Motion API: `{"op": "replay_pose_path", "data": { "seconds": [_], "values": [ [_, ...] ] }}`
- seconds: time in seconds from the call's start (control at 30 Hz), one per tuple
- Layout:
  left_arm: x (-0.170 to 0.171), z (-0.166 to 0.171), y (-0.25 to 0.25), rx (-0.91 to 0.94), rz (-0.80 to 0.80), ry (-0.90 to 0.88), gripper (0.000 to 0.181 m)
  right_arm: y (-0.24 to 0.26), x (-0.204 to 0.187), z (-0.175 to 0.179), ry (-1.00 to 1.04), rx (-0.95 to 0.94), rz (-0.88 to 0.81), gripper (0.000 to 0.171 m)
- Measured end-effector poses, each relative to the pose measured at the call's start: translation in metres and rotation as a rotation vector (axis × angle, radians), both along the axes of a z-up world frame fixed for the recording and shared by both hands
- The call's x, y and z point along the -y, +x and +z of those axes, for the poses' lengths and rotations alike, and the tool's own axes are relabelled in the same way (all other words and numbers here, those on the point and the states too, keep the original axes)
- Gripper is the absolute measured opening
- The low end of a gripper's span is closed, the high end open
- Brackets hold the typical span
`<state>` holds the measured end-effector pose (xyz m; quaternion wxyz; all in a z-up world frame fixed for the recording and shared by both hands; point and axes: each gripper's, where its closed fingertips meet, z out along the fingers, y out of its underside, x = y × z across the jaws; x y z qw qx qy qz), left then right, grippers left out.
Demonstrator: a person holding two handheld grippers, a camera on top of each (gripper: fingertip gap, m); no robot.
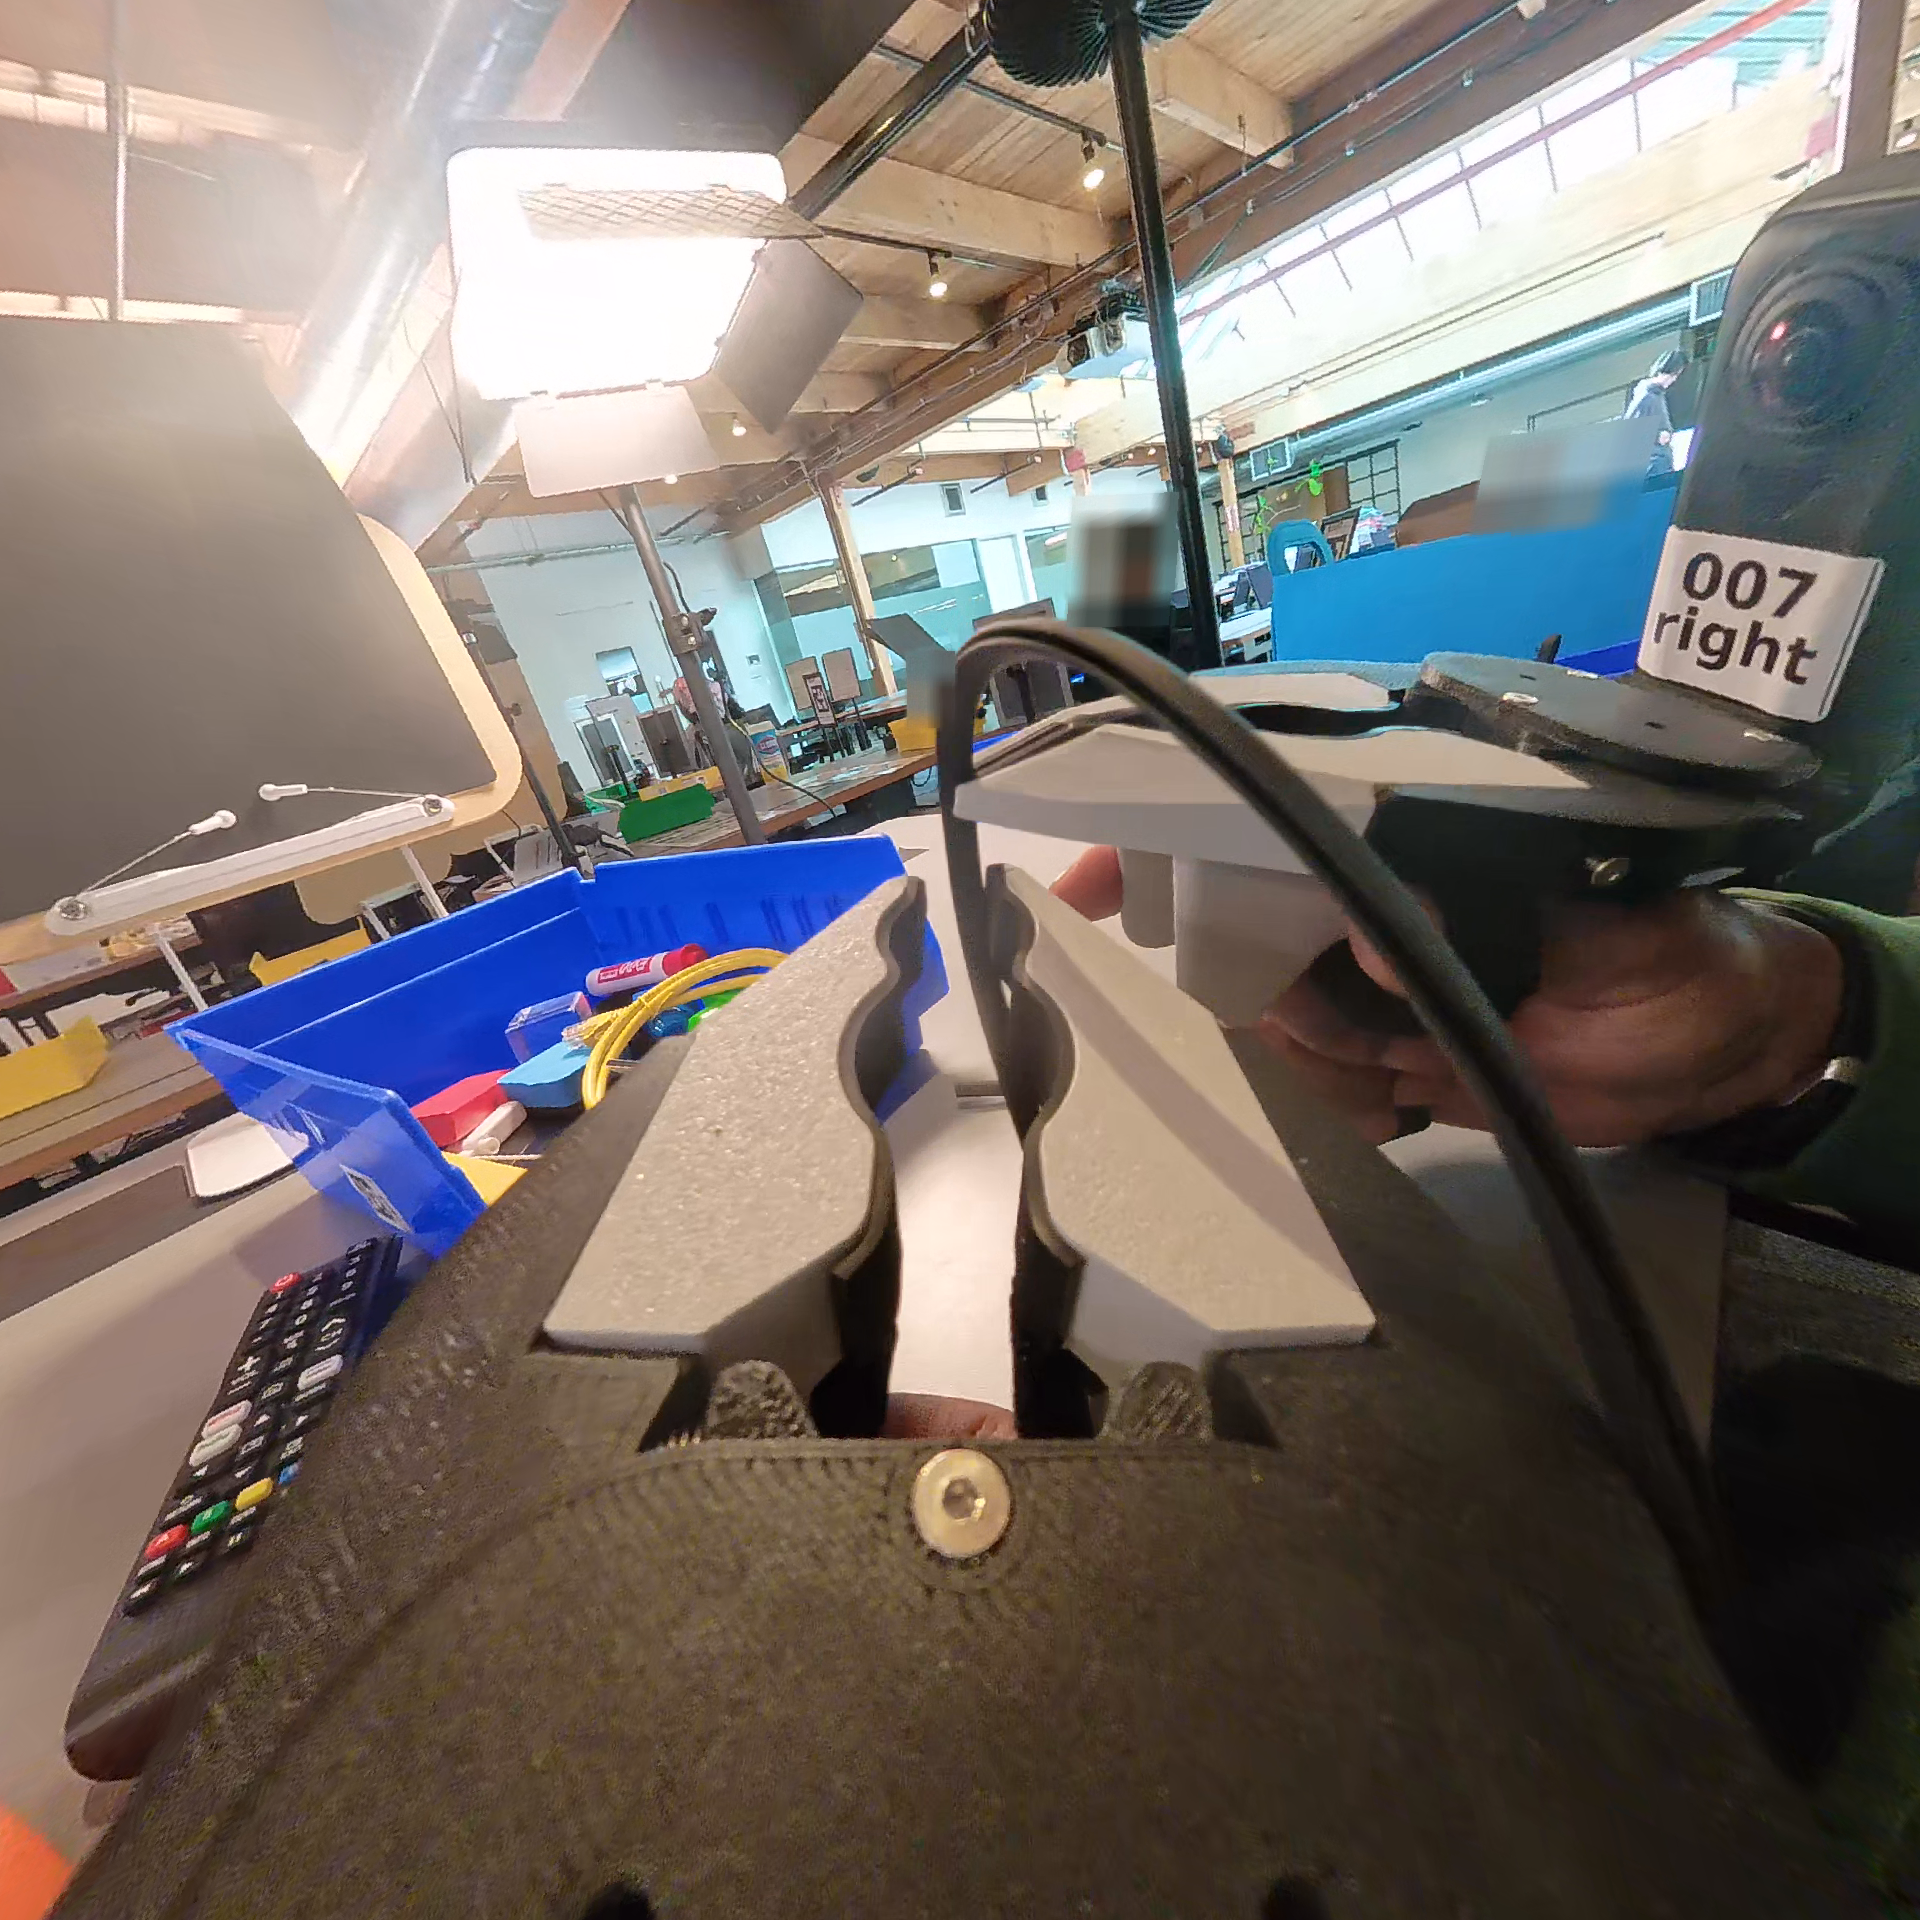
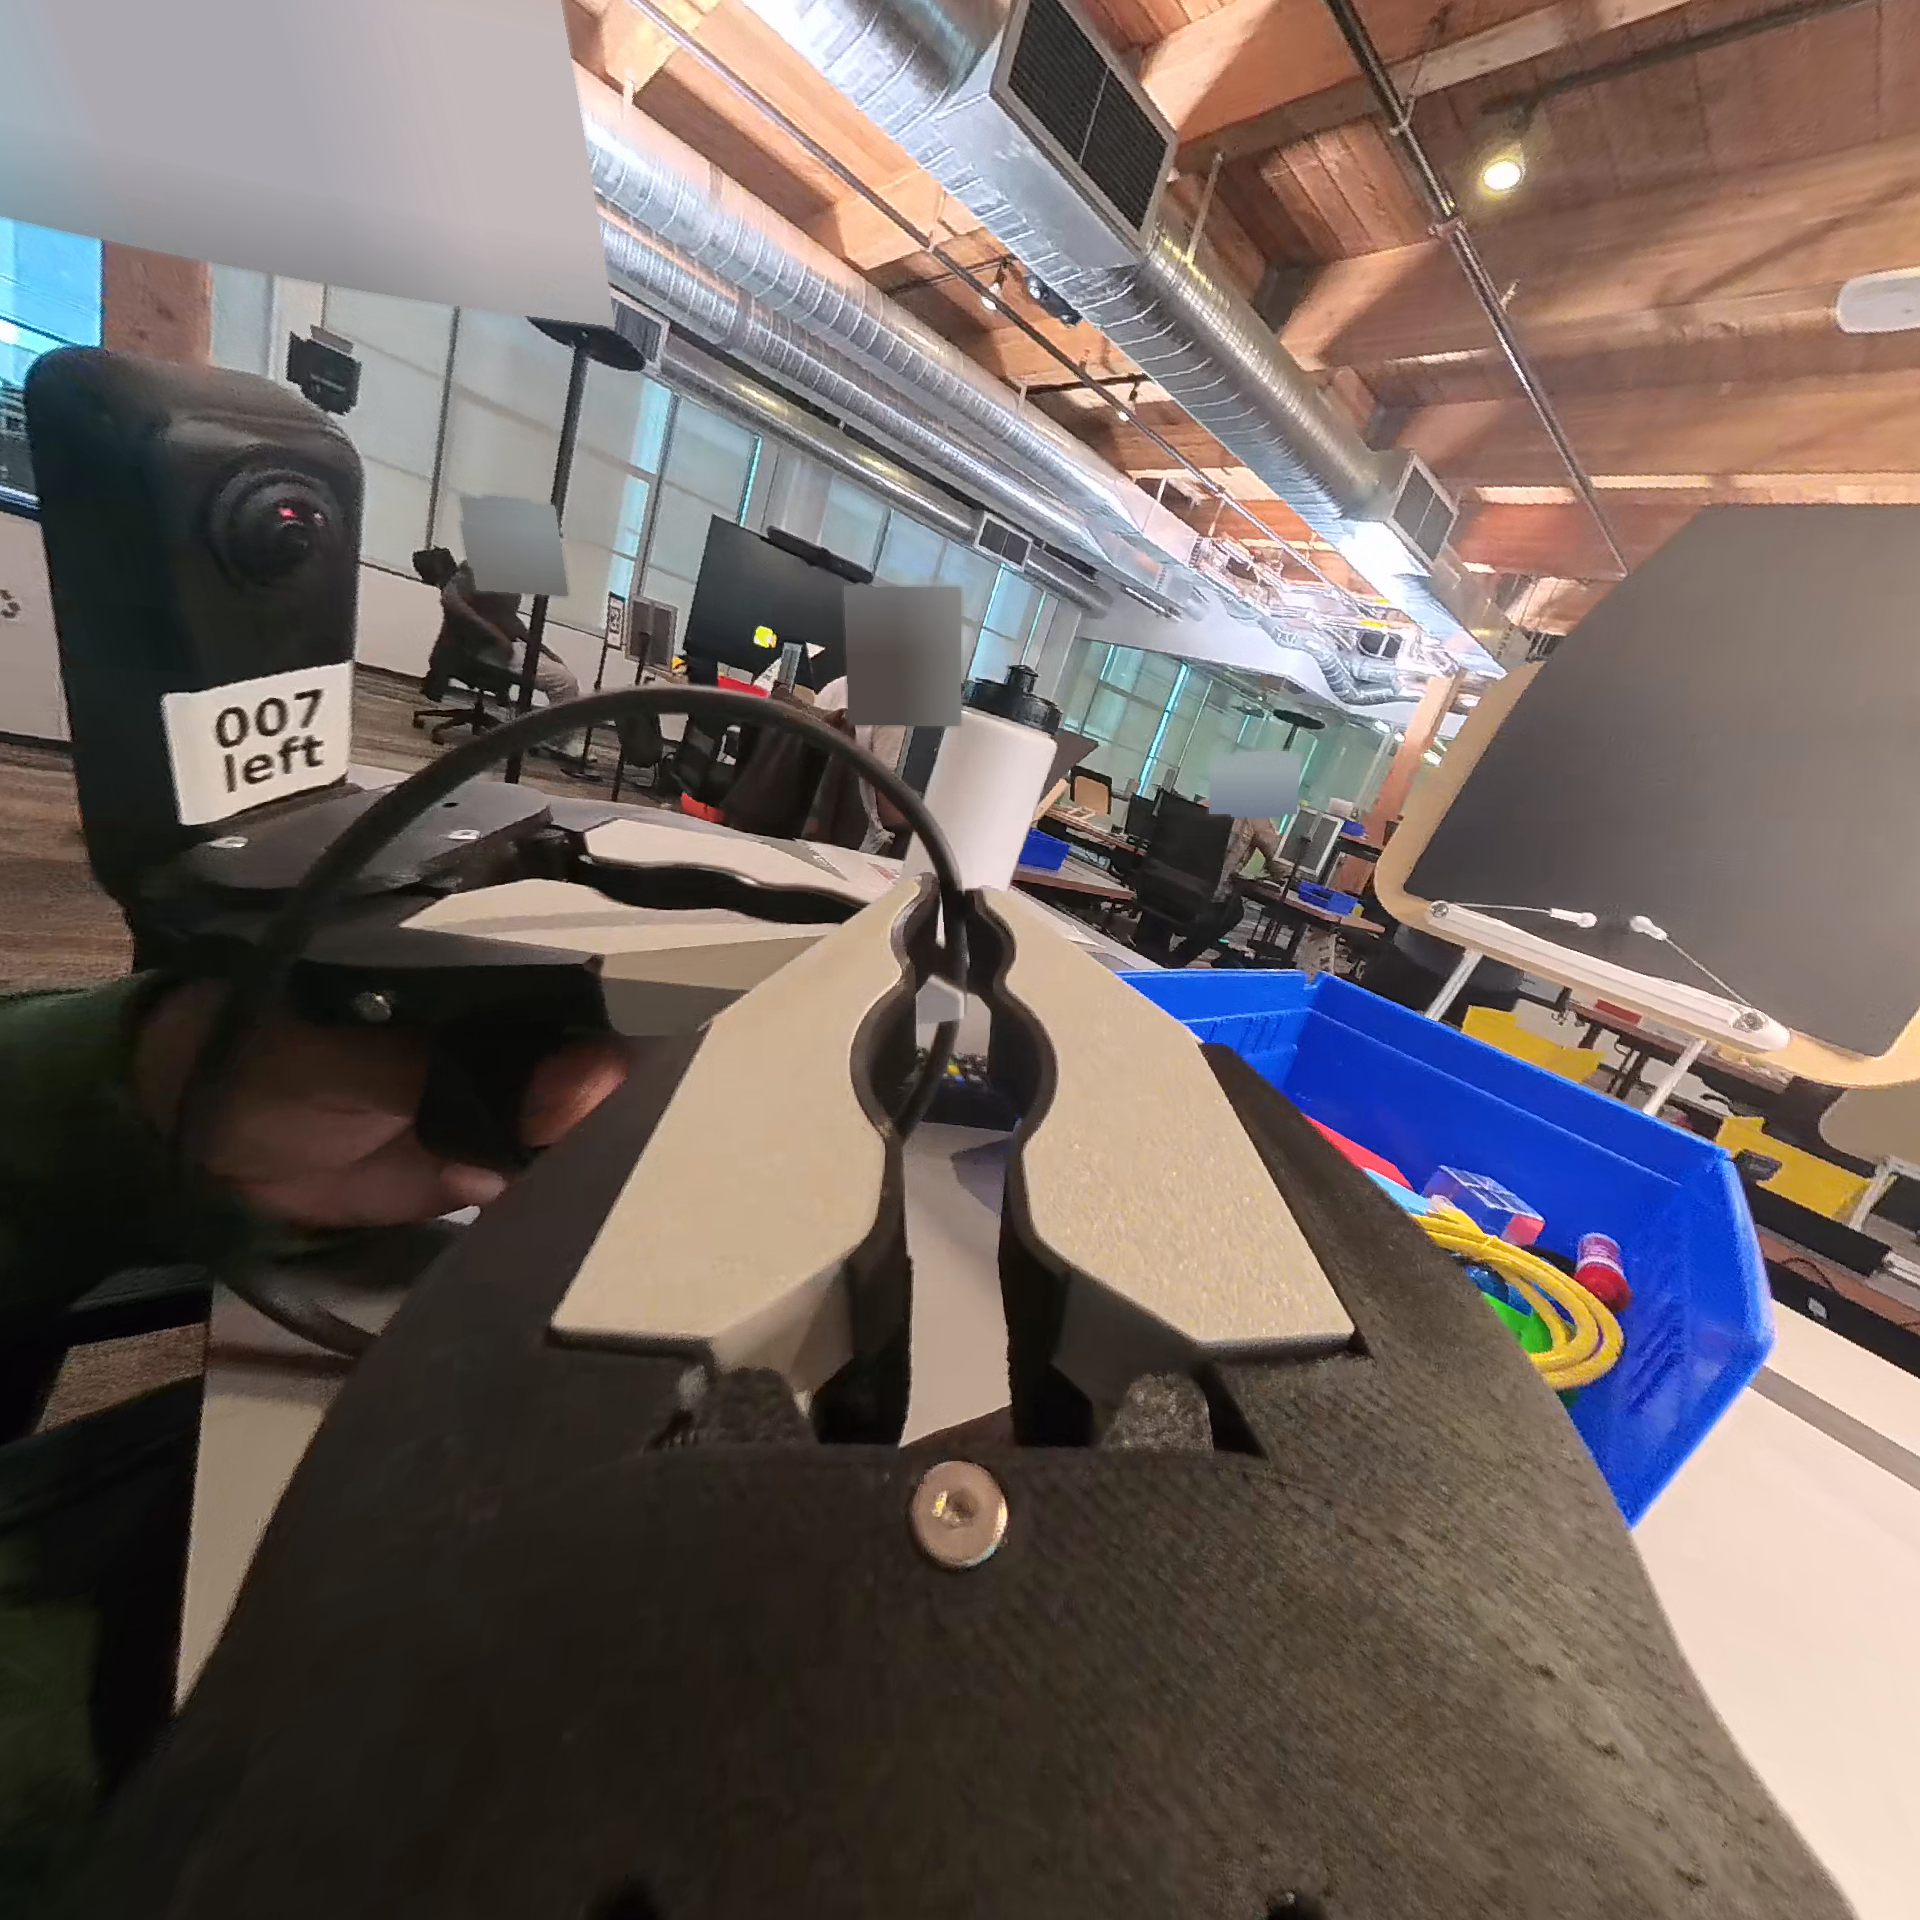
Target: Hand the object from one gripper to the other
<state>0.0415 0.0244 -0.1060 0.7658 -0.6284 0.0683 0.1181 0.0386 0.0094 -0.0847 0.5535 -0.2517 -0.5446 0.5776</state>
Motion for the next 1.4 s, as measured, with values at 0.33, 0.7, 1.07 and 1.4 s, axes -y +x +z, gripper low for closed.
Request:
{"op": "replay_pose_path", "data": {
  "seconds": [0.33,0.7,1.07,1.4],
  "values": [
    [0.006,0.007,-0.009,0.052,0.018,0.037,0.006,0.0,-0.007,0.001,-0.009,-0.009,-0.037,0.009],
    [0.013,0.018,-0.007,0.145,-0.062,0.107,0.006,-0.007,0.001,-0.014,0.072,0.055,-0.044,0.012],
    [0.013,0.017,-0.002,0.132,-0.076,0.109,0.007,-0.009,-0.009,-0.01,0.082,0.023,-0.118,0.004],
    [0.005,0.006,0.0,0.086,-0.057,0.043,0.017,-0.005,-0.012,0.002,-0.019,0.003,-0.071,0.005]
  ]
}}
